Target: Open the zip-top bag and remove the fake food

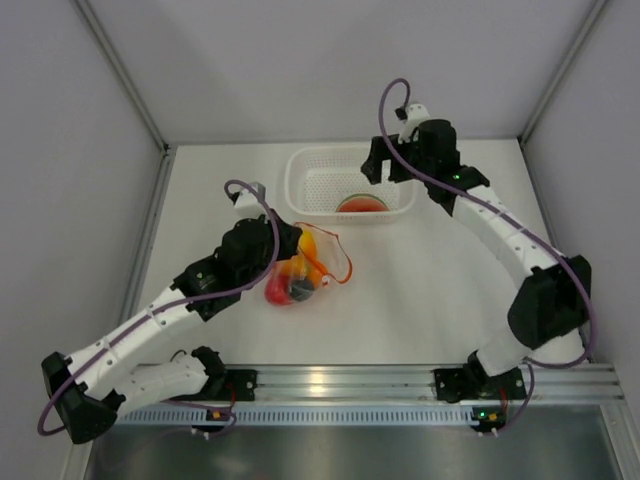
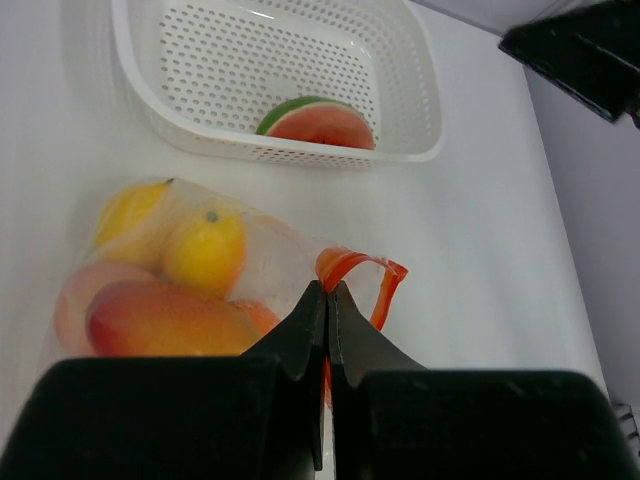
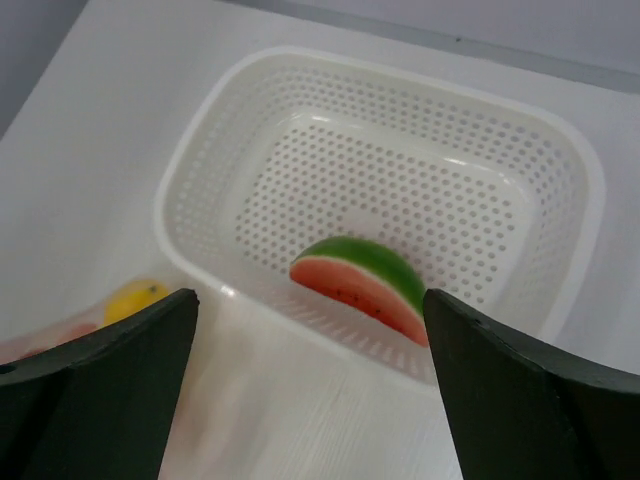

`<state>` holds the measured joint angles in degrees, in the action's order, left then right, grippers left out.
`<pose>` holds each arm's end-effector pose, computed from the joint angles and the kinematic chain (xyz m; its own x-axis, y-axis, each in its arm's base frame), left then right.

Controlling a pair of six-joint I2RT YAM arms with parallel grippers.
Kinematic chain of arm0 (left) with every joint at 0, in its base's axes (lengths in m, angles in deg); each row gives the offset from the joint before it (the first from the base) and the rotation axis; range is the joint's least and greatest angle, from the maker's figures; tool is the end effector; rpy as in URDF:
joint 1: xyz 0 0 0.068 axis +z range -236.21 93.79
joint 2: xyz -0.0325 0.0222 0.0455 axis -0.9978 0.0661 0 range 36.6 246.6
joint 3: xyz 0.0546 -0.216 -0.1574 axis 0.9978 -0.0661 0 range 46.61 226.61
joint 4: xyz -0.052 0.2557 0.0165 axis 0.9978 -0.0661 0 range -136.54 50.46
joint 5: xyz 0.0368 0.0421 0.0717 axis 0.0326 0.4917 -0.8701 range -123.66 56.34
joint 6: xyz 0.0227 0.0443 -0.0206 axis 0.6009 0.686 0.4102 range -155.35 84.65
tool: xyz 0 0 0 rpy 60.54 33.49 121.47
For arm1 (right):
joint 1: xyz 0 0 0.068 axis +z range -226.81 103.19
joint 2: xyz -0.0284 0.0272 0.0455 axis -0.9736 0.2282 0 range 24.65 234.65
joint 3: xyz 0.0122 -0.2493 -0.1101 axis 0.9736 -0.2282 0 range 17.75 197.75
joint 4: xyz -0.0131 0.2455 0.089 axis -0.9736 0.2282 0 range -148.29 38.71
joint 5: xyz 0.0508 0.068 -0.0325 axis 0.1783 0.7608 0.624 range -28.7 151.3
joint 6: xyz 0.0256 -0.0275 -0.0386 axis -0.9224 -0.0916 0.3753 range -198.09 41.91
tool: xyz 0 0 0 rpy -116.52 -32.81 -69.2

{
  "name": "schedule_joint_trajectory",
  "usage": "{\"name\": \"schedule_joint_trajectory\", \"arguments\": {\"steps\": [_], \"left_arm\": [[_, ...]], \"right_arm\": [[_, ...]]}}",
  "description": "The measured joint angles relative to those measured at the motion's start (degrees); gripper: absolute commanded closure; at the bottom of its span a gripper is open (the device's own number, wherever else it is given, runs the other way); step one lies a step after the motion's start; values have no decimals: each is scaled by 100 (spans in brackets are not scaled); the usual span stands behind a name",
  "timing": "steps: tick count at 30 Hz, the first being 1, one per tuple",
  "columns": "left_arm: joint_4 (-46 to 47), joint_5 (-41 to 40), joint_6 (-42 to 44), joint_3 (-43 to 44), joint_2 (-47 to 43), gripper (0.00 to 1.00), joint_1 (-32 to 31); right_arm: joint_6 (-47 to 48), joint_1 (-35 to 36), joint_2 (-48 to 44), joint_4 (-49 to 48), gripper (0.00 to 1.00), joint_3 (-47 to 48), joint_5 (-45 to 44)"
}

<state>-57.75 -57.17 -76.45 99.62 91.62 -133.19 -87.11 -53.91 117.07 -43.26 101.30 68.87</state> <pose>0.1575 -0.1480 0.3443 -0.4506 -0.4008 -0.7977 0.1577 0.8437 -0.5131 0.3504 0.1530 0.3546 -0.4465 -0.0199 -0.8945 -0.4320 0.8803 0.1961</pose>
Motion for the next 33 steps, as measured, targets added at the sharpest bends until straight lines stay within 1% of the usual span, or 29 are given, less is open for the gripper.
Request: {"name": "schedule_joint_trajectory", "arguments": {"steps": [3,5,8,9,15,17,21,24,28,33], "left_arm": [[-4,-24,-155,37,0,100,-2],[-7,-37,-238,79,11,100,0],[-4,-37,-356,177,81,100,-2],[-7,-35,-402,208,107,100,-2],[-4,-35,-647,247,155,100,-2],[-4,-35,-726,247,160,100,-2],[-4,-31,-859,249,210,100,-2],[-2,-9,-929,249,238,100,-2],[-4,9,-994,249,247,100,-2],[-9,9,-1001,247,247,100,0]], "right_arm": [[-435,9,-918,-251,29,-822,647],[-688,114,-1464,-330,35,-1287,973],[-935,481,-2070,-581,43,-1891,1235],[-988,662,-2216,-605,50,-2037,1331],[-1276,1624,-2715,-817,55,-2667,1491],[-1320,1945,-2721,-861,57,-2767,1300],[-1403,2559,-2448,-968,59,-2780,800],[-1475,2785,-2079,-1036,61,-2778,415],[-1626,2949,-1600,-1268,60,-2798,-22],[-1834,3016,-1335,-1751,52,-2935,-315]]}}
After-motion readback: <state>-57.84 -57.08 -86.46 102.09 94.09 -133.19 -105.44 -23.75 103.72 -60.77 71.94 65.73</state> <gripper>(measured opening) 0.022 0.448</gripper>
